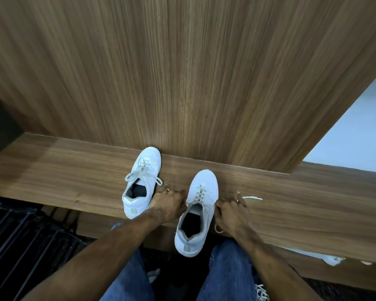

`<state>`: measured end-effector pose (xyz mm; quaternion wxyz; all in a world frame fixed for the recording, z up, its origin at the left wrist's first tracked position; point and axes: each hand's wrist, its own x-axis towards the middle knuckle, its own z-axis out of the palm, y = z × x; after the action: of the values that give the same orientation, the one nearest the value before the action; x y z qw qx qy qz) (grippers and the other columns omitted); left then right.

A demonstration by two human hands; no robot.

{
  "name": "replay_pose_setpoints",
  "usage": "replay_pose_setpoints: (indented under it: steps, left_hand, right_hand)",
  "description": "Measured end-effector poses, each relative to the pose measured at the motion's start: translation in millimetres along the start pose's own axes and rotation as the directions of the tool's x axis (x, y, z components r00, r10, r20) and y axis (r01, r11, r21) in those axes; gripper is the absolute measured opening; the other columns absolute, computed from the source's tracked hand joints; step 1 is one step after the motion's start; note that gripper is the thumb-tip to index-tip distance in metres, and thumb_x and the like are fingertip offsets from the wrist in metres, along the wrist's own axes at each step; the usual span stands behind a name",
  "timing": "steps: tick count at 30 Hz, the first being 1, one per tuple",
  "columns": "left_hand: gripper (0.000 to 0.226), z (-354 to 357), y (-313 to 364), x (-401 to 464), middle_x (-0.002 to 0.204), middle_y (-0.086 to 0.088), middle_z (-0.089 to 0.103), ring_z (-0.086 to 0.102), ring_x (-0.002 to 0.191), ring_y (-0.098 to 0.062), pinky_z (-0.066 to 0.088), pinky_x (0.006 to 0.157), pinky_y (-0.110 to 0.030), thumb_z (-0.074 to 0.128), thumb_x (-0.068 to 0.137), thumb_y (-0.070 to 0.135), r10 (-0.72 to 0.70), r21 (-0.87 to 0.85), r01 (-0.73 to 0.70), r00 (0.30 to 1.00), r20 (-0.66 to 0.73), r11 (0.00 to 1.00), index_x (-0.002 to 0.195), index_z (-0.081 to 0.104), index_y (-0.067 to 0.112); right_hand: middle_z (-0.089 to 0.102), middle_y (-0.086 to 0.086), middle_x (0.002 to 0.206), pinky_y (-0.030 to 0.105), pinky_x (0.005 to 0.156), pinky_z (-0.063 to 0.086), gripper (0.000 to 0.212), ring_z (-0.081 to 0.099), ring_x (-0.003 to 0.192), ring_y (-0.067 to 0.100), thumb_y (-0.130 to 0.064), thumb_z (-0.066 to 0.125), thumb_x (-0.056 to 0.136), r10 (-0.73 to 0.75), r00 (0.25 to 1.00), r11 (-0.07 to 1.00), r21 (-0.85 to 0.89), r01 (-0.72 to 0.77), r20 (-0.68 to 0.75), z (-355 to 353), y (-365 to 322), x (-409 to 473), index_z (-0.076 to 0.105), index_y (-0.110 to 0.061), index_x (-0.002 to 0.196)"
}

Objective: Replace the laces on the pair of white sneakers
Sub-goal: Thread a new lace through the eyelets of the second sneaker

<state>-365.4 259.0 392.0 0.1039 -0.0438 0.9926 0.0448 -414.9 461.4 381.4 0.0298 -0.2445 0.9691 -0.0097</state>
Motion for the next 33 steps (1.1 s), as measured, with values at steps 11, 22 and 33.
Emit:
replay_pose_setpoints:
  steps: [11, 22, 33]
  left_hand:
    - [0.024, -48, -30, 21, 0.055, -0.003, 0.053, 0.057, 0.044, -0.014, 0.045, 0.047, -0.019, 0.059, 0.091, 0.022, -0.022, -0.710, 0.309, 0.924, 0.382, 0.632, 0.071, 0.063, 0.011]
    - [0.033, -145, 51, 20, 0.047, 0.001, 0.038, 0.019, 0.036, -0.009, 0.056, 0.056, -0.031, 0.043, 0.097, 0.035, 0.097, -0.947, 0.255, 0.956, 0.277, 0.195, 0.078, 0.064, 0.018]
    - [0.045, -188, 58, 15, 0.049, -0.005, 0.050, 0.048, 0.038, -0.014, 0.041, 0.041, -0.021, 0.059, 0.094, 0.031, 0.200, -0.906, -0.093, 0.980, -0.010, 0.412, 0.054, 0.049, 0.012]
  right_hand:
    - [0.061, 0.010, 0.069, 0.016, 0.050, 0.045, 0.018, 0.055, 0.050, 0.008, 0.006, 0.049, 0.092, 0.169, 0.952, 0.289, 0.910, -0.297, 0.256, -52, 16, 20, 0.066, 0.001, 0.097]
    - [0.057, 0.006, 0.061, 0.022, 0.049, 0.045, 0.016, 0.048, 0.049, 0.011, -0.001, 0.050, 0.097, 0.052, 0.987, 0.046, 0.988, 0.151, -0.153, -160, -12, 49, 0.065, -0.003, 0.099]
    - [0.058, 0.004, 0.066, 0.038, 0.067, 0.054, 0.035, 0.048, 0.050, 0.009, -0.032, 0.049, 0.094, -0.160, 0.726, 0.339, 0.728, -0.596, 0.669, -97, 0, 66, 0.072, -0.011, 0.080]
